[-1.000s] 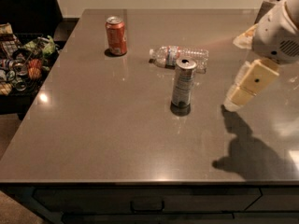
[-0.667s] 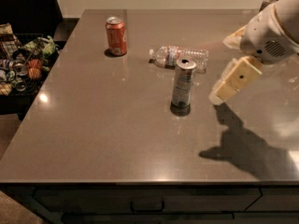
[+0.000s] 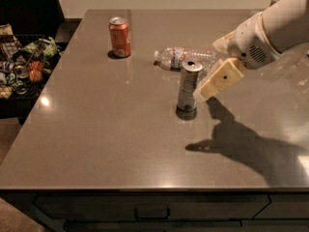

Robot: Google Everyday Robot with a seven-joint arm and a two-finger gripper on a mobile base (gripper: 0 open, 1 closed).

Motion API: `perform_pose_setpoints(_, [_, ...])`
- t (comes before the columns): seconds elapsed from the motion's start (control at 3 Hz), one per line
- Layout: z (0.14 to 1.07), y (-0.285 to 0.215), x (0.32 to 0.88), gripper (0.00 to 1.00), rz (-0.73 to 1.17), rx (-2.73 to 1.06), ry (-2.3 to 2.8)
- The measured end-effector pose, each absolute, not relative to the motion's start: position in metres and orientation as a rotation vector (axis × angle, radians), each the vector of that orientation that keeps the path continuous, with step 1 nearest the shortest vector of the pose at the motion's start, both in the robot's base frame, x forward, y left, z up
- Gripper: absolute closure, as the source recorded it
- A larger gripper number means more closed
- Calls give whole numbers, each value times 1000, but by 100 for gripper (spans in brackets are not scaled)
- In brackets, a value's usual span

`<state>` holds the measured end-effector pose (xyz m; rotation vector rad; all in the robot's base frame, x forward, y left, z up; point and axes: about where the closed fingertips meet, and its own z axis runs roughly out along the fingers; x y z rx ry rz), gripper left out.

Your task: Pick redbull can

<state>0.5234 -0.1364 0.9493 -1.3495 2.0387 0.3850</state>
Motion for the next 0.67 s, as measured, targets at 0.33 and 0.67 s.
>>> perform_pose_setpoints(0.33, [940, -123, 530, 0, 422, -1346, 2029])
perform_pose_setpoints(0.67, [933, -113, 535, 14, 476, -1358, 2026])
